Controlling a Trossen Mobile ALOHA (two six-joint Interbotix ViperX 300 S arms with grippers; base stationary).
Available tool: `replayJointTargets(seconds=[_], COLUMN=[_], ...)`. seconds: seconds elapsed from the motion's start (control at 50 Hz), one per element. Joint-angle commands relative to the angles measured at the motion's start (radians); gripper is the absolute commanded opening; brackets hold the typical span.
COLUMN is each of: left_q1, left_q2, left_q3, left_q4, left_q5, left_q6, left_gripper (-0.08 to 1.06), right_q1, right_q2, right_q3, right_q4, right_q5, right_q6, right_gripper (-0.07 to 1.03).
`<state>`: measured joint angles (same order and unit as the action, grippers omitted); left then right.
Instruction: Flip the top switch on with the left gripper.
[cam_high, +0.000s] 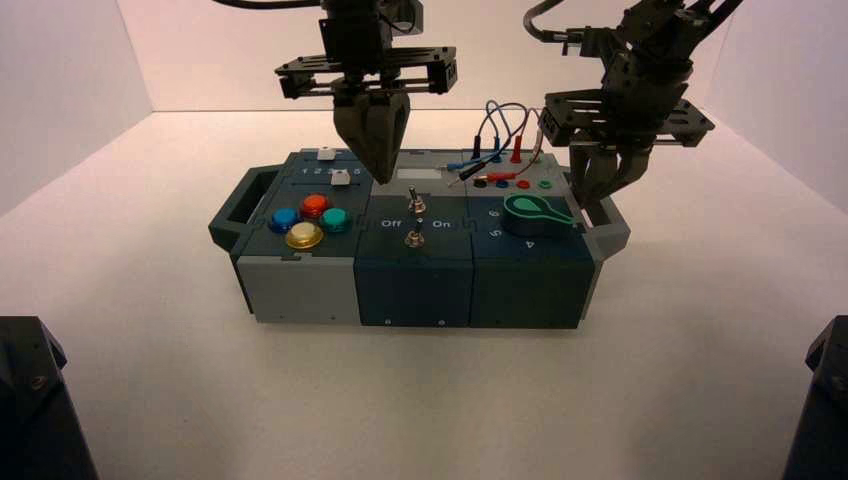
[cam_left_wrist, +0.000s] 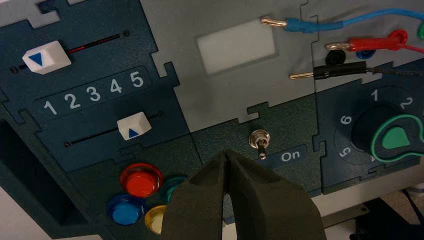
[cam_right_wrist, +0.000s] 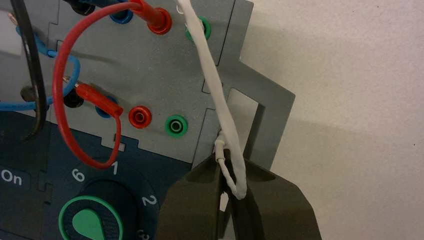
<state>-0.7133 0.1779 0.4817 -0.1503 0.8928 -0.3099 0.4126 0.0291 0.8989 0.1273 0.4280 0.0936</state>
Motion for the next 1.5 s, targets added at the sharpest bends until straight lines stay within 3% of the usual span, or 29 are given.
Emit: replayJointTargets(seconds=[0.02, 0.58, 1.5], left_q1=[-0.015, -0.049, -0.075], left_q2=[-0.012, 0.006, 0.057], left_q3=[-0.012, -0.015, -0.086], left_q4=[0.003, -0.002, 0.002], left_q5=[0.006, 0.026, 0.060], left_q6=[-0.005, -0.009, -0.005], left_gripper=[-0.03, -0.03, -0.03], right_q1=[0.012, 0.012, 0.012], right_q2=[0.055, 0.057, 0.057], right_q3=[0.006, 0.006, 0.006], right_q4=[0.000, 0.000, 0.000], right_q5=[-0.005, -0.005, -0.005], right_q6=[-0.014, -0.014, -0.014], right_gripper=[-0.02, -0.02, -0.02])
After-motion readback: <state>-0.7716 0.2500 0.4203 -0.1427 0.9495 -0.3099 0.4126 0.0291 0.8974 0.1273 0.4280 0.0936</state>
